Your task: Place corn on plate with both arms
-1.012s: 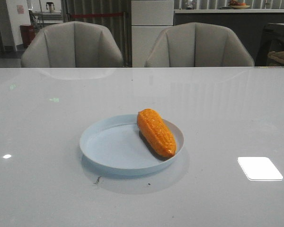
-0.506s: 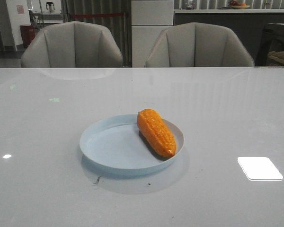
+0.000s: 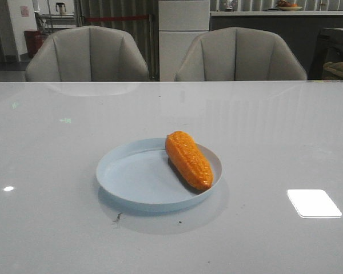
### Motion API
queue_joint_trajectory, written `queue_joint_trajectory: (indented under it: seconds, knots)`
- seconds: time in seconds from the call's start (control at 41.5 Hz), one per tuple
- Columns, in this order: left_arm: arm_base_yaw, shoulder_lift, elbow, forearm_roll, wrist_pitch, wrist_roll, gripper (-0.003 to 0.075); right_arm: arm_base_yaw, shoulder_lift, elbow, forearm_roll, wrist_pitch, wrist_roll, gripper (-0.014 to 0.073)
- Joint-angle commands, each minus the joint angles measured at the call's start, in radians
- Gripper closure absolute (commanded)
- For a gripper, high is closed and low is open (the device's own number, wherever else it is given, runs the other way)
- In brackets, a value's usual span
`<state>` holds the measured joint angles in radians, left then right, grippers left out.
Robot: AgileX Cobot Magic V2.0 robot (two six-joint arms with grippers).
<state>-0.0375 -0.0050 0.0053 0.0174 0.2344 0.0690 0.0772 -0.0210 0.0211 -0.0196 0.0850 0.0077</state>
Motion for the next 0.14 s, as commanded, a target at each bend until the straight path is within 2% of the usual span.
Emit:
queue_joint_trajectory:
  seconds: [0.0, 0.12]
  knots:
    - [0.0, -0.017, 0.038, -0.007, -0.075, 0.002, 0.0625, 0.001, -0.008, -0.029, 0.0, -0.078, -0.001, 0.0543]
    - [0.0, -0.017, 0.038, -0.007, -0.075, 0.002, 0.0625, 0.001, -0.008, -0.029, 0.0, -0.078, -0.001, 0.0543]
